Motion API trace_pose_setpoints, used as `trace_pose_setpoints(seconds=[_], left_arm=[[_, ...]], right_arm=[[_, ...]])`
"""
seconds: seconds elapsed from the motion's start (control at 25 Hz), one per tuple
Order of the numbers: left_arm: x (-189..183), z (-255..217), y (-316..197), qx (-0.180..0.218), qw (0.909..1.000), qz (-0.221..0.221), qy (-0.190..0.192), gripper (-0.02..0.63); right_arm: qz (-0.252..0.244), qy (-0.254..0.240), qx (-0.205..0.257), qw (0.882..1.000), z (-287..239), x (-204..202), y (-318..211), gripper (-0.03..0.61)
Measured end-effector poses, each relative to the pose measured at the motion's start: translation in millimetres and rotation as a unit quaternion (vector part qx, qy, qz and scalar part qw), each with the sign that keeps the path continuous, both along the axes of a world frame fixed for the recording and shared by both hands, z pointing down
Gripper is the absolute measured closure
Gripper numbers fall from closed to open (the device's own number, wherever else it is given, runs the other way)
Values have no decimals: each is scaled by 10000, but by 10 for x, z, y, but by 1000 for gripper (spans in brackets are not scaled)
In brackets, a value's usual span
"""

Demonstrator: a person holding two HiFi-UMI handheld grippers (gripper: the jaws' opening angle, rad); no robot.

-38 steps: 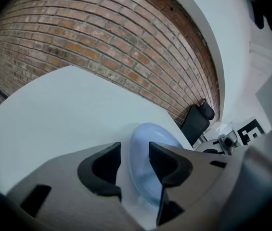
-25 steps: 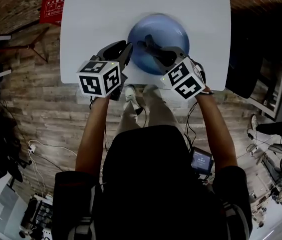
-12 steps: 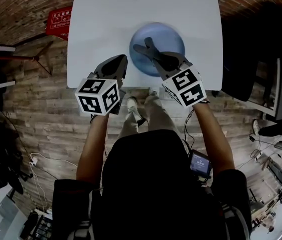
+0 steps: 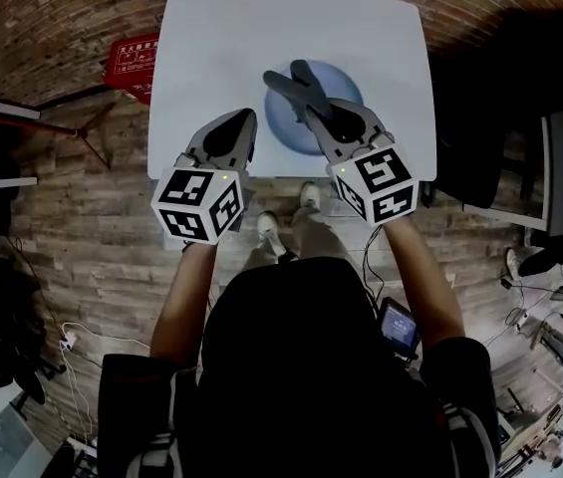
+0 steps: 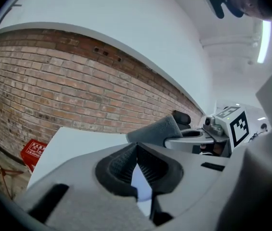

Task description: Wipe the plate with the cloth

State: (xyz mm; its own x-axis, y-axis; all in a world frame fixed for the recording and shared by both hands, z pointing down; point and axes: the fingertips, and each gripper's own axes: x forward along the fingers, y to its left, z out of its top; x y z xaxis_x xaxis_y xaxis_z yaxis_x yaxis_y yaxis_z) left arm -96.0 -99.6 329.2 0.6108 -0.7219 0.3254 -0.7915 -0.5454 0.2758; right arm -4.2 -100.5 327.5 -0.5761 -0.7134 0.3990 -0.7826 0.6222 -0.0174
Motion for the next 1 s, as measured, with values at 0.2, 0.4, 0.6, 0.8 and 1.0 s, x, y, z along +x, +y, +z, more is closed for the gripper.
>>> trace_pose_setpoints(seconds=[0.2, 0.4, 0.6, 0.8, 1.0], left_arm=[[-28, -273, 63, 449, 9990, 71, 34, 595], [-121, -460, 169, 713, 9973, 130, 93, 595], [-178, -646, 224, 976, 9948, 218, 191, 595], [-184, -757, 276, 1185, 9926, 164, 199, 595], [-74, -923, 324, 1381, 9900, 173, 222, 595]], right_arm=[[326, -321, 310, 9985, -312, -38, 48, 520], [454, -555, 594, 9957, -603, -172, 130, 520], [553, -597, 887, 9927, -810, -274, 211, 520], [586, -614, 1079, 9905, -962, -274, 310, 520], [618, -699, 1269, 9875, -1134, -171, 402, 520]])
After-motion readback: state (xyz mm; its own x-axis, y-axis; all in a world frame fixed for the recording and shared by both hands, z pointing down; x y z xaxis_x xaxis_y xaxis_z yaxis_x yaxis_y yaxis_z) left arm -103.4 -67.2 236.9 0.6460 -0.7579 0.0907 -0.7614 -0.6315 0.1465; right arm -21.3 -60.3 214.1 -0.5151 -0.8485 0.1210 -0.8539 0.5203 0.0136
